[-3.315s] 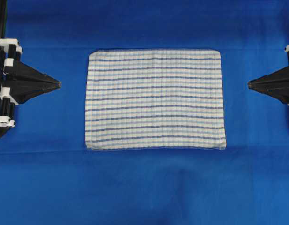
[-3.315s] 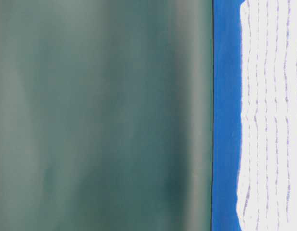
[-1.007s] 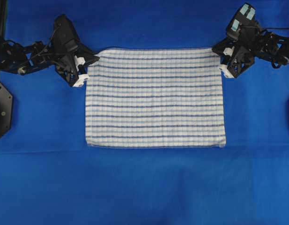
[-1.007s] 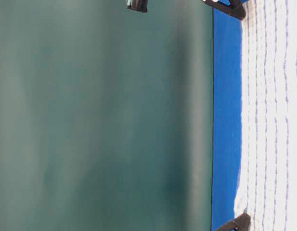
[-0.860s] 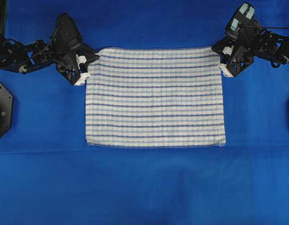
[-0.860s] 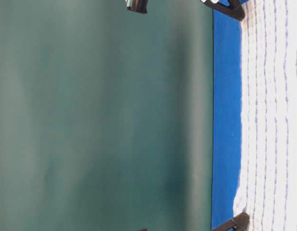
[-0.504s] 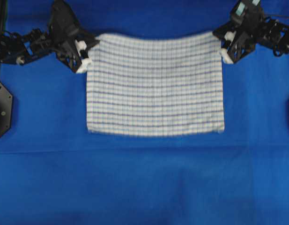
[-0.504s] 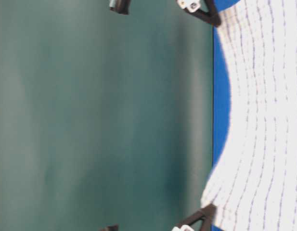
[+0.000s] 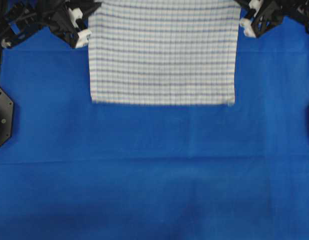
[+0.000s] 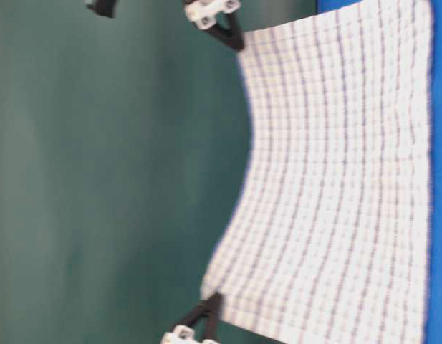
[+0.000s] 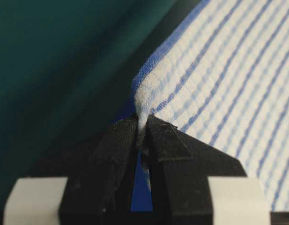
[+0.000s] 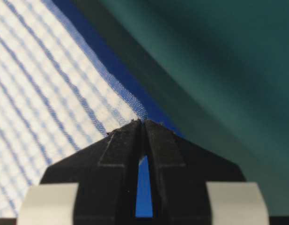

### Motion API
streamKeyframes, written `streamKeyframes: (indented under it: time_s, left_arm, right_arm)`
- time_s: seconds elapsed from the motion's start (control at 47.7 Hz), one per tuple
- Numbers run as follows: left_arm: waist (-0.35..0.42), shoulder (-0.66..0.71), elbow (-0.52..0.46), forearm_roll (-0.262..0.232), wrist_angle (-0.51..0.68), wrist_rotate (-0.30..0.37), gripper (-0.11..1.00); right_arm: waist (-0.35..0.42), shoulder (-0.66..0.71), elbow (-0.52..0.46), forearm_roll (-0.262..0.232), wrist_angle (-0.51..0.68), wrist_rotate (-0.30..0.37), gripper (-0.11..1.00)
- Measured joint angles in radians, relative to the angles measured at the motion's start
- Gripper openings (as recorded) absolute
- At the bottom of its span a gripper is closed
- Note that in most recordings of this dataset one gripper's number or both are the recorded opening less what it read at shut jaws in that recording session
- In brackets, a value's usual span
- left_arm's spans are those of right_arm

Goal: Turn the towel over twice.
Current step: 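Lift the held far edge up and pull it away from the table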

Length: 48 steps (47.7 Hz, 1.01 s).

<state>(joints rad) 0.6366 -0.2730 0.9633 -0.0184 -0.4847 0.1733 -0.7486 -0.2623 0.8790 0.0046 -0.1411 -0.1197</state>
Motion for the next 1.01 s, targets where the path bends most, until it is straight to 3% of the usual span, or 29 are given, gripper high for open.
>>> streamKeyframes:
  time_s: [0.273,0.65,1.007]
  left_arm:
    - [0.0,-0.087,-0.041,-0.002,0.003,0.052,0.03]
    - [-0.023,-0.178,-0.058,-0.002,0.002,0.052,0.03]
    - [-0.115,-0.253,0.0,-0.002,0.038,0.052,0.03]
  right_arm:
    - [0.0,-0.123,-0.094,-0.008,0.114,-0.046,0.06]
    - [0.002,-0.249,-0.161,-0.011,0.232,-0.057,0.06]
    - [0.133,-0.357,-0.107,-0.008,0.368,-0.009,0.06]
